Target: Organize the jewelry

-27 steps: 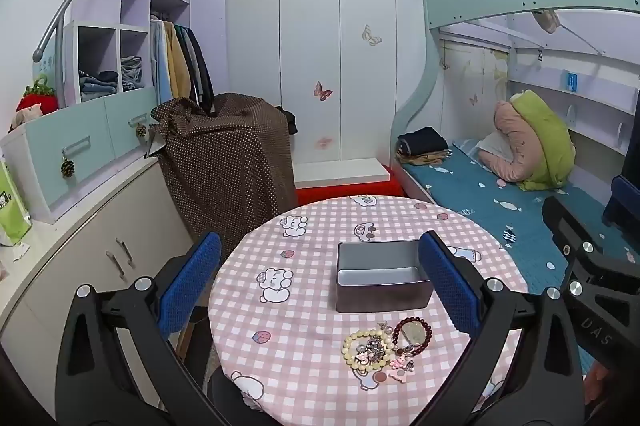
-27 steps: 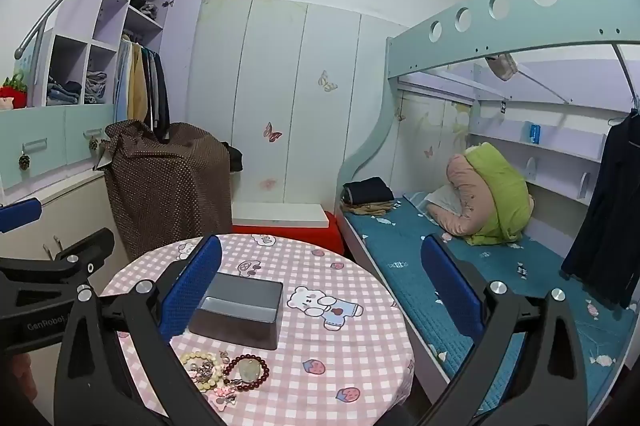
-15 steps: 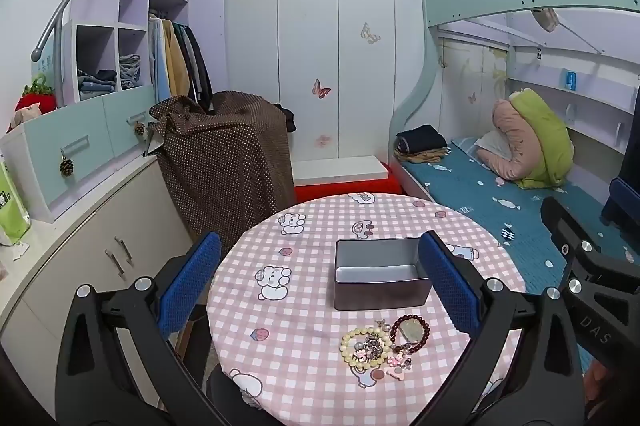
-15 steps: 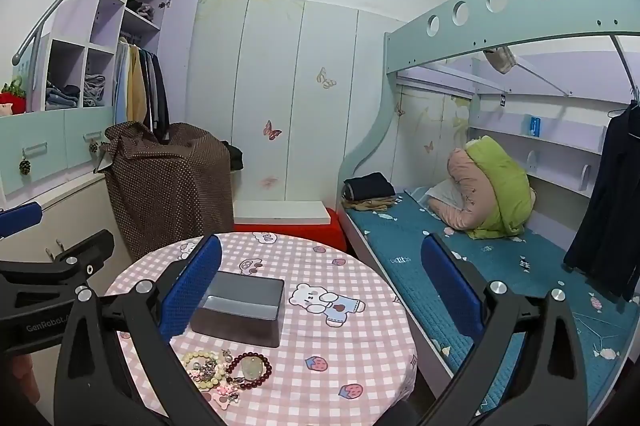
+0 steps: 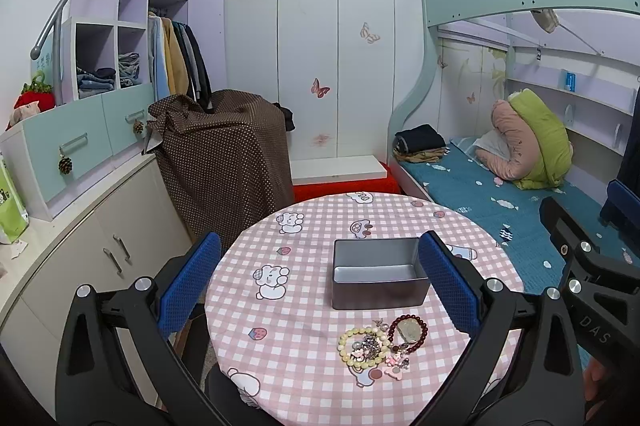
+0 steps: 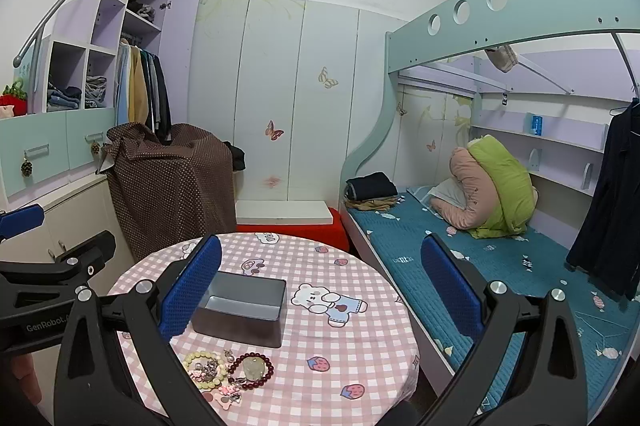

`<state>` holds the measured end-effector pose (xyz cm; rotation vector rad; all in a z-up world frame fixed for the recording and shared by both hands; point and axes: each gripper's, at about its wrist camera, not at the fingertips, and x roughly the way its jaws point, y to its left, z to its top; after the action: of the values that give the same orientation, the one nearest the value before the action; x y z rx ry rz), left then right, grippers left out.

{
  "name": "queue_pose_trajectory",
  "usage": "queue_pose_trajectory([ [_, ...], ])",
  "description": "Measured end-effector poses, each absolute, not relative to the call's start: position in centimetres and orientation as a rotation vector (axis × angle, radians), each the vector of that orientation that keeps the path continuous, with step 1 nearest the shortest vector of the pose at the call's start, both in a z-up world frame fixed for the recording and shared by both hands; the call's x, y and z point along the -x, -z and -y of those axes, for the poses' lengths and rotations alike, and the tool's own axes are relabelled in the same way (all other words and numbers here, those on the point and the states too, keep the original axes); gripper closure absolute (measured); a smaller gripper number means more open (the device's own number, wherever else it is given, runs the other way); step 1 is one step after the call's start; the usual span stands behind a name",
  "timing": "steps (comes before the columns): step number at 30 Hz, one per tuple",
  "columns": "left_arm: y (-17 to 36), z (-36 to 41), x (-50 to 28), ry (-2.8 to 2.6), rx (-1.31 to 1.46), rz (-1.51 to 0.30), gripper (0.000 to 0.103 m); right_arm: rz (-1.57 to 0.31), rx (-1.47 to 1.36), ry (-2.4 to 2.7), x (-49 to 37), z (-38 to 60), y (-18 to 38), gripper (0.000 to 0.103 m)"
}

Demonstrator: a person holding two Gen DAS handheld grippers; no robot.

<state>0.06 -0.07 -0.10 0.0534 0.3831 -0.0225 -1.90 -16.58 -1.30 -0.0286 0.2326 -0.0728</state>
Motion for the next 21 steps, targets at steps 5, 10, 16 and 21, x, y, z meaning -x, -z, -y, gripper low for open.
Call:
queue_pose_trajectory([
  [5,-0.05,0.02,-0.1,0.025,-0.051,-0.384,0.005,-0.233,0.023,0.065,1.89,16.57,1.19,0.007],
  [10,-0.07,0.05,-0.1,0.024,-0.053,-0.384,0.005,-0.231,0.015,0.062,1.86,16.74,1.24,0.007],
  [16,-0.31,-0.01,-0.08,0.016,-0.044,-0.378,0.005,-0.23,0.02,0.052,1.87,16.66,1.4,0.007],
  [21,-0.36,-0.07,-0.07,0.016,-0.044,-0.379,0.005,-0.23,0.022,0.053,1.91,16.64,1.44,0.007],
])
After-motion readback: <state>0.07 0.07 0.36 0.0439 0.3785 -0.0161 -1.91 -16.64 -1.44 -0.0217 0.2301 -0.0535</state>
